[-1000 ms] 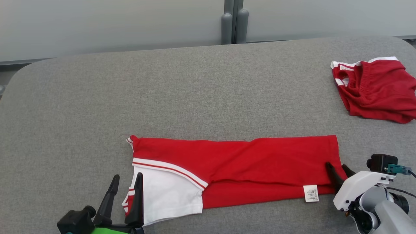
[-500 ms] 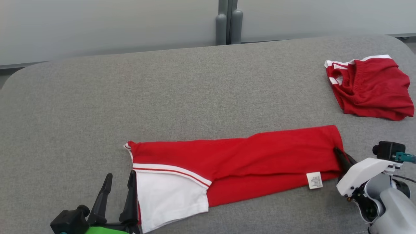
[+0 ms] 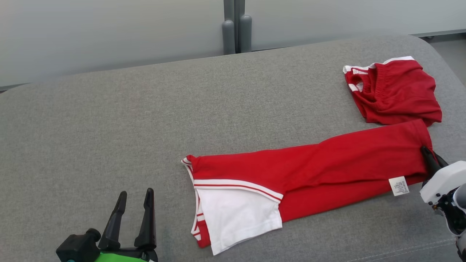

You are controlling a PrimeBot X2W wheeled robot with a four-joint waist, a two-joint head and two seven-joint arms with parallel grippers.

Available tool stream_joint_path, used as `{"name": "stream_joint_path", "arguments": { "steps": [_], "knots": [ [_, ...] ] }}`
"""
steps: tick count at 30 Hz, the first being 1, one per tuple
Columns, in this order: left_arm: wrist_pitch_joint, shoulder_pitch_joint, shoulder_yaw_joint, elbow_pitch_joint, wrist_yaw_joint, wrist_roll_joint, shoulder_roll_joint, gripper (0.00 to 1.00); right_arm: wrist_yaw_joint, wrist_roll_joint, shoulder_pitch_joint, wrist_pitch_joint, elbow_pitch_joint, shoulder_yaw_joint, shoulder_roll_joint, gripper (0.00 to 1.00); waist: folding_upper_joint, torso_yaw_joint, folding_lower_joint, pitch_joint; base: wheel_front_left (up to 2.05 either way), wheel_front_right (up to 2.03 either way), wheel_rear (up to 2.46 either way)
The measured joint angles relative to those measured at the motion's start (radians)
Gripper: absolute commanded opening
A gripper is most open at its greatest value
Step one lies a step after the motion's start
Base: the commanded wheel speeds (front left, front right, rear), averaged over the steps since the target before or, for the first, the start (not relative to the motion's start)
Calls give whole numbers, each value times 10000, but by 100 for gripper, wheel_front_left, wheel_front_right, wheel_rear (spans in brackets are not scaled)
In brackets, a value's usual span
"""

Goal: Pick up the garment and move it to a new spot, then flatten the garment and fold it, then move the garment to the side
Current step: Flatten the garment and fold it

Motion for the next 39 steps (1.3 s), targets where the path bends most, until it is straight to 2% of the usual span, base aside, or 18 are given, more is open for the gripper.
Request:
{"name": "stream_joint_path", "arguments": {
  "steps": [3,7,18,26,33,39],
  "knots": [
    [0,0,-111,0,0,2,-2,100,0,98,5,-17,25,-111,-140,0,0,-83,0,-36,0,0,0],
    [0,0,-203,10,-2,2,-12,100,0,221,9,-94,-140,86,-19,0,0,-121,0,-65,0,0,0],
    [0,2,-282,198,-6,2,-15,100,0,1177,114,-81,-2259,2109,681,0,0,-62,0,-309,0,0,0],
    [0,10,-391,222,-6,0,-19,100,0,1714,268,483,-3948,3963,949,0,0,60,0,-571,0,0,0],
    [2,16,-456,194,-4,-2,-23,100,0,1850,280,1081,-4562,5388,1252,0,0,206,0,-654,0,0,0],
    [0,14,-545,192,-4,-4,-27,100,0,1873,260,1260,-4451,5804,1396,0,0,436,0,-616,0,0,0]
  ]
}}
